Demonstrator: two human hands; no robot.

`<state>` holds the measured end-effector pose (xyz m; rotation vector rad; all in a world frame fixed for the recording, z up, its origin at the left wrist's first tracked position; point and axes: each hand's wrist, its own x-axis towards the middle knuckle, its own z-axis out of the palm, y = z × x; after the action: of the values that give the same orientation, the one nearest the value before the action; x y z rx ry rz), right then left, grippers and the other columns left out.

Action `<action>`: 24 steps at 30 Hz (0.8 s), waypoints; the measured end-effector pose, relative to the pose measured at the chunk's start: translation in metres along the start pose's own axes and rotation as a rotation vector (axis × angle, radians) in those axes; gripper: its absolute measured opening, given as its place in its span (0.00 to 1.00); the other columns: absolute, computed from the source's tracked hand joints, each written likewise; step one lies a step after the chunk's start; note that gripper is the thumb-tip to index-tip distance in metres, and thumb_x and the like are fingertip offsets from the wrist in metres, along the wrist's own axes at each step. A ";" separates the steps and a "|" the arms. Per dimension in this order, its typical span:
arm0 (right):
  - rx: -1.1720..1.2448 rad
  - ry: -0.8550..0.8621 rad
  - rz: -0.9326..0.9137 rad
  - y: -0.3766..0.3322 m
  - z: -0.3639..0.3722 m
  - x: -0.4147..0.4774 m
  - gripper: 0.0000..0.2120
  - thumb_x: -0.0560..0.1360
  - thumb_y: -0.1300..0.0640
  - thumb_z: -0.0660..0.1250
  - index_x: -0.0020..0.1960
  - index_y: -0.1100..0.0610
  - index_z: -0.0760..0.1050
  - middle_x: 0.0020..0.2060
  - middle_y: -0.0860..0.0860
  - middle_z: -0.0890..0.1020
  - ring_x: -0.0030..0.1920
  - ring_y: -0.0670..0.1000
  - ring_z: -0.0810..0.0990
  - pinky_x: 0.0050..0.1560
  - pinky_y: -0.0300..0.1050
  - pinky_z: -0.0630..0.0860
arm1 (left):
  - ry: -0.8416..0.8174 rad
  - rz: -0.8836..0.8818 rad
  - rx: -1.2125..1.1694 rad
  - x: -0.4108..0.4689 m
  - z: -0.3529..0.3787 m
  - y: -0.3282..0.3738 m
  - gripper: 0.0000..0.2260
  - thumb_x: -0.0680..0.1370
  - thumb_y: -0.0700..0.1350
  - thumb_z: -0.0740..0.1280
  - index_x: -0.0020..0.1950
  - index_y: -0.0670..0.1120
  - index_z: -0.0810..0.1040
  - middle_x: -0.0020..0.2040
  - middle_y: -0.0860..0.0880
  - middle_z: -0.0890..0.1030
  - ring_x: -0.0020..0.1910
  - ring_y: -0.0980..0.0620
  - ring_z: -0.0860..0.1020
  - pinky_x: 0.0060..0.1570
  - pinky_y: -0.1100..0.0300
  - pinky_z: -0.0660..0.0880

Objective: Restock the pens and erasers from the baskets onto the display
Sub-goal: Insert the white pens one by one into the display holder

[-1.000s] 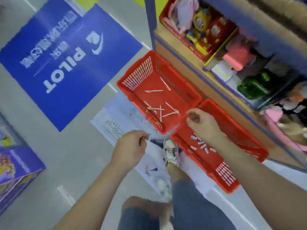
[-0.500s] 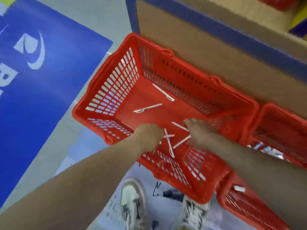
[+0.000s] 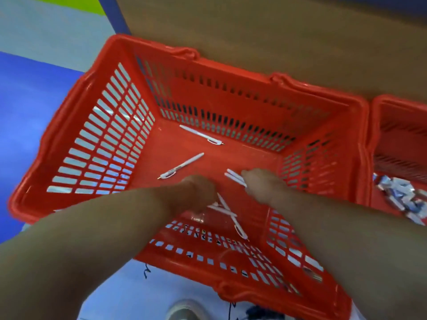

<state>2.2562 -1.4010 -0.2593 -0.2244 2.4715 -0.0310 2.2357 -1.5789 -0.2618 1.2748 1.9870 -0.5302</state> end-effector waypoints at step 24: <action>0.863 0.150 0.626 -0.044 0.030 -0.013 0.12 0.71 0.51 0.70 0.46 0.59 0.80 0.40 0.58 0.82 0.42 0.58 0.82 0.38 0.43 0.71 | 0.449 -0.339 -0.200 -0.006 -0.009 -0.088 0.16 0.77 0.45 0.61 0.65 0.44 0.67 0.59 0.43 0.77 0.58 0.42 0.75 0.49 0.53 0.72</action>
<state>2.2916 -1.4416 -0.2717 0.9296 2.3223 -0.8357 2.1550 -1.6148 -0.2545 0.9975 2.5823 -0.1978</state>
